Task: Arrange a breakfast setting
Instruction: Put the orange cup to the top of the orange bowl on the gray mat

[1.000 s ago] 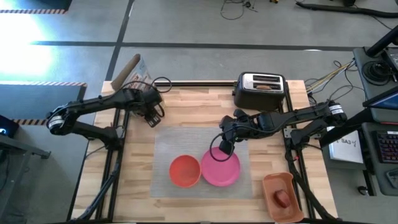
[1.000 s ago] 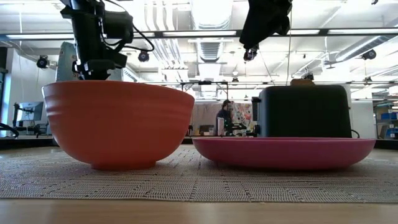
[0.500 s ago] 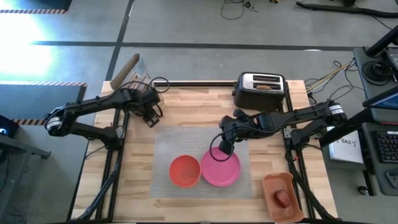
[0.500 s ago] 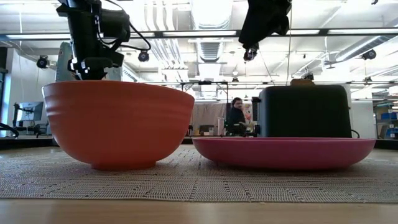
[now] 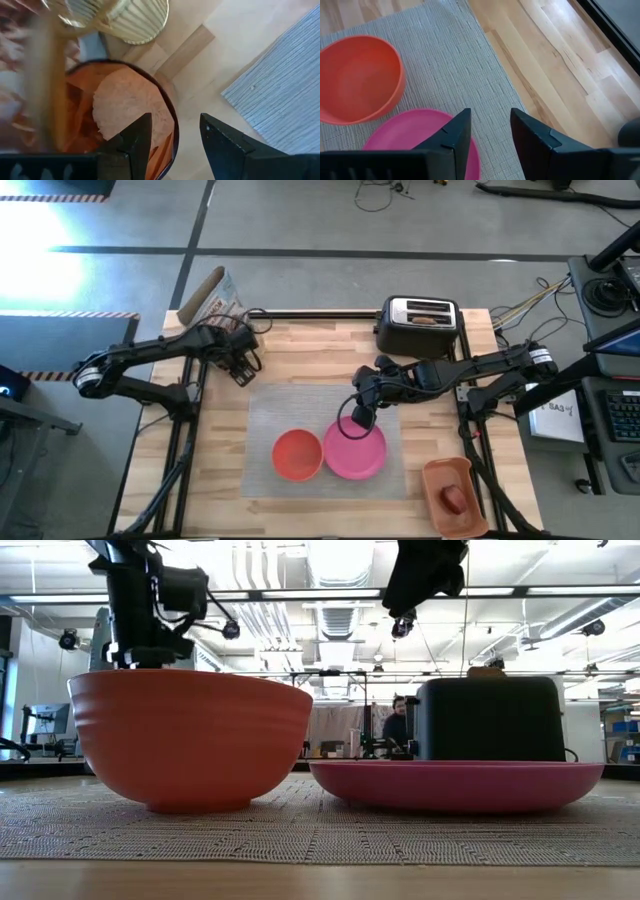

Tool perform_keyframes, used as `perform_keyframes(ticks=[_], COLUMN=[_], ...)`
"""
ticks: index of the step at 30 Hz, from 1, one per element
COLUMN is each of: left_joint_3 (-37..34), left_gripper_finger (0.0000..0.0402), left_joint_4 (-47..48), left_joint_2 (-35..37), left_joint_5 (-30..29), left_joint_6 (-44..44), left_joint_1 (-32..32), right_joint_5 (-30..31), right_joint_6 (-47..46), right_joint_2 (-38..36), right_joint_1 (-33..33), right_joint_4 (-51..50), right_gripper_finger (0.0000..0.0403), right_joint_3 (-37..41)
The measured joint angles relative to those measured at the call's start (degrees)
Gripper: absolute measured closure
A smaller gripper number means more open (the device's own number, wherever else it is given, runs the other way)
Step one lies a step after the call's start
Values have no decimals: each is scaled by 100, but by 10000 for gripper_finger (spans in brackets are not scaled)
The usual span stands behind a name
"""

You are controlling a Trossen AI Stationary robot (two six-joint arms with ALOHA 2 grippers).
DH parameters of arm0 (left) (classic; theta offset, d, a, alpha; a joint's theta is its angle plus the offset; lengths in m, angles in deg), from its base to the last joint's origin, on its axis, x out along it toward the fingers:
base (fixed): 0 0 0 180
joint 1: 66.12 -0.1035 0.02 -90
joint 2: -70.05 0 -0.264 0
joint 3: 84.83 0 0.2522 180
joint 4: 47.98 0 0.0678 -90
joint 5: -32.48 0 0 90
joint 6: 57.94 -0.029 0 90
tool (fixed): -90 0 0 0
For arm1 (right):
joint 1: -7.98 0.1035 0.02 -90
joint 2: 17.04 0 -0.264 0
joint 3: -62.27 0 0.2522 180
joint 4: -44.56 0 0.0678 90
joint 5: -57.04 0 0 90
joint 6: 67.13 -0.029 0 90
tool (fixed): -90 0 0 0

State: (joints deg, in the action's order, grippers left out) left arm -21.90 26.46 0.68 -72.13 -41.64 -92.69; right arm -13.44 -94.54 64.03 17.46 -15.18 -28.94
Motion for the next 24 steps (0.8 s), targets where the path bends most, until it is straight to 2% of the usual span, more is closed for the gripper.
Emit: perform_keyframes(ticks=[6, 17, 24], left_joint_3=[-156, -135, -132], left_gripper_finger=[273, 394, 399], left_joint_4=[-147, -128, -115], left_joint_2=[5, 10, 11], left_joint_5=[7, 28, 120], left_joint_6=[-99, -225, -215], left_joint_1=[2, 9, 11], right_joint_5=[0, -1, -1], right_joint_6=[0, -1, -1], right_joint_2=[0, 2, 2], right_joint_1=[0, 0, 0], right_joint_4=[2, 0, 0], right_gripper_finger=[274, 273, 277], right_joint_3=[0, 0, 0])
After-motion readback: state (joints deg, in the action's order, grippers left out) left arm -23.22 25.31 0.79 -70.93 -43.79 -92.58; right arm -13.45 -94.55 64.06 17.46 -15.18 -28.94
